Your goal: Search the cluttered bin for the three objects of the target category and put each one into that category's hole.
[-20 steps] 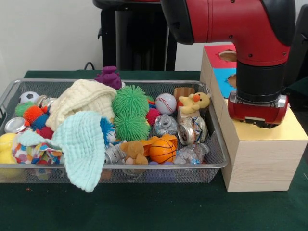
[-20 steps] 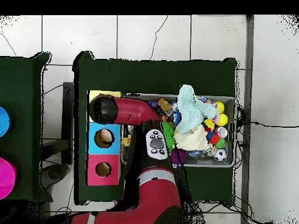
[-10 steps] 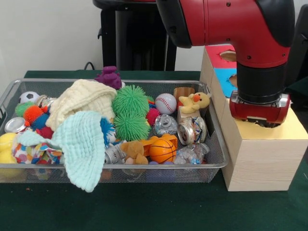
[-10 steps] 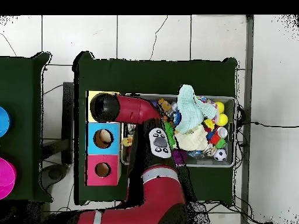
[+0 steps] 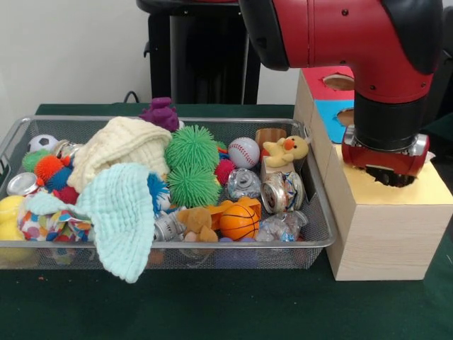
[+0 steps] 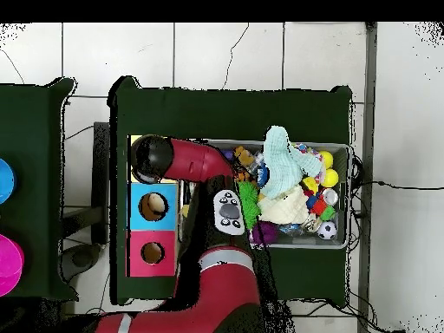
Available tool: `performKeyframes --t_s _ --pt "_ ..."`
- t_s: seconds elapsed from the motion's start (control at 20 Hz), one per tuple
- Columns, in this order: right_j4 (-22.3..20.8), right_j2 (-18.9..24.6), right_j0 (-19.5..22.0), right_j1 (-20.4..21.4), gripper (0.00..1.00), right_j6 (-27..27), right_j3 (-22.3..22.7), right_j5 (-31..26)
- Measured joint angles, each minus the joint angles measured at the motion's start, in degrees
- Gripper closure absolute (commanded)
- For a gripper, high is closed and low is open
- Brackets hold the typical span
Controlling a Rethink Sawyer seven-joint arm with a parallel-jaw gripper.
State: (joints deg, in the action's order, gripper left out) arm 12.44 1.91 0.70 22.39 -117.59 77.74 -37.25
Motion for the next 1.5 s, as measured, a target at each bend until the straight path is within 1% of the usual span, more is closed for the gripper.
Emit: performKeyframes --t_s 0.1,0.25,0.55,0.7,1.1,1.45,1.5 --pt "0.0 -0.7 -0.6 -0.3 1.00 0.0 -0.7 0.0" --pt "-0.3 -3.4 -2.8 -1.1 1.00 0.0 -2.6 0.0" --pt "-0.5 -6.2 -5.2 -1.2 1.00 0.0 -3.2 0.0" --pt "-0.5 -7.1 -6.0 -0.4 1.00 0.0 -3.1 0.0" --pt "-0.5 -7.7 -5.4 2.5 1.00 0.0 -2.8 -0.2" --pt "-0.6 -7.7 -5.4 2.8 1.00 0.0 -2.7 -0.7" --pt "-0.7 -7.7 -5.4 2.8 0.00 0.0 -2.7 -0.8"
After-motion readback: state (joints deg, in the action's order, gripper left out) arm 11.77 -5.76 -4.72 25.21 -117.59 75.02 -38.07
